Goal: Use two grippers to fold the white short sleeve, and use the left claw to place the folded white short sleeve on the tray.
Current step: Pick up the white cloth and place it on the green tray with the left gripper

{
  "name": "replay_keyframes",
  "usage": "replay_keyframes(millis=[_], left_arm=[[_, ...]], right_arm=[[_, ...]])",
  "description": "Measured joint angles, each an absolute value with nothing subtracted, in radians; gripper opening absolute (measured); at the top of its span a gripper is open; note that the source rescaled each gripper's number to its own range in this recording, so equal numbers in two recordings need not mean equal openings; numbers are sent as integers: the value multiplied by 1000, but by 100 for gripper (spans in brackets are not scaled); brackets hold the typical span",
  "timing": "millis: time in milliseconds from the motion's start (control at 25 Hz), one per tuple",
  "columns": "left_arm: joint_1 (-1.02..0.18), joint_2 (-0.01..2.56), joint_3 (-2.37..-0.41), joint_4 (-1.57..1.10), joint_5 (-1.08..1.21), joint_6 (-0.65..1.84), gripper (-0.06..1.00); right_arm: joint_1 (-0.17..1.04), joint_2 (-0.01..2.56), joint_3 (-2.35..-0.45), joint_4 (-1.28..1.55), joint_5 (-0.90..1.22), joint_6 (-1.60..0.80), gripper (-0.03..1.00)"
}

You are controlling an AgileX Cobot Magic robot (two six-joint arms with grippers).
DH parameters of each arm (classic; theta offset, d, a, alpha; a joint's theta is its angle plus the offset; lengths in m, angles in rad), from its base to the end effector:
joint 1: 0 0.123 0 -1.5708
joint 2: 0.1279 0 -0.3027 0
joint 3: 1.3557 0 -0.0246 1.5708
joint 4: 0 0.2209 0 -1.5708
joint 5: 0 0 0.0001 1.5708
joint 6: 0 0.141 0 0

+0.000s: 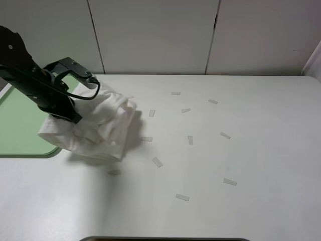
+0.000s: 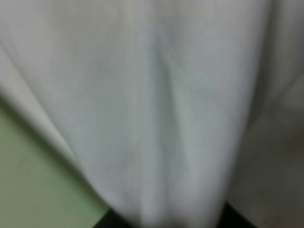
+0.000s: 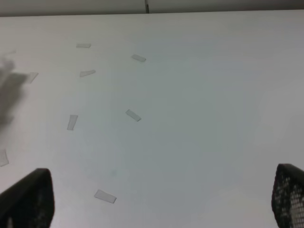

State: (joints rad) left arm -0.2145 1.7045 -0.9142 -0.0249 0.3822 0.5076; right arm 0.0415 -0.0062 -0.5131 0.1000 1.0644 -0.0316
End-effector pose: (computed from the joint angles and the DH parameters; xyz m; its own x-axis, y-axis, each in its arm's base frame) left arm 0.3206 -0.0712 0.1666 -0.6636 0.6212 -0.4169 0.5946 0.7761 0.2101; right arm -0.0074 0.0120 0.2440 -0.4418 -0.0014 -0.8971 -0.1121 0.9922 0.0537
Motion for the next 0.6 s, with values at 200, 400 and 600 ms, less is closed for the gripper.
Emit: replay_keyframes(millis=[200, 400, 600], left_arm=[[-82, 1703, -923, 310, 407, 320, 13], [15, 1703, -923, 381, 364, 278, 13], [81, 1703, -923, 408, 285, 276, 13]], right_arm=[[41, -6, -513, 100, 1064, -32, 100], [41, -6, -513, 101, 1063, -32, 100], [41, -6, -513, 101, 1064, -32, 100]])
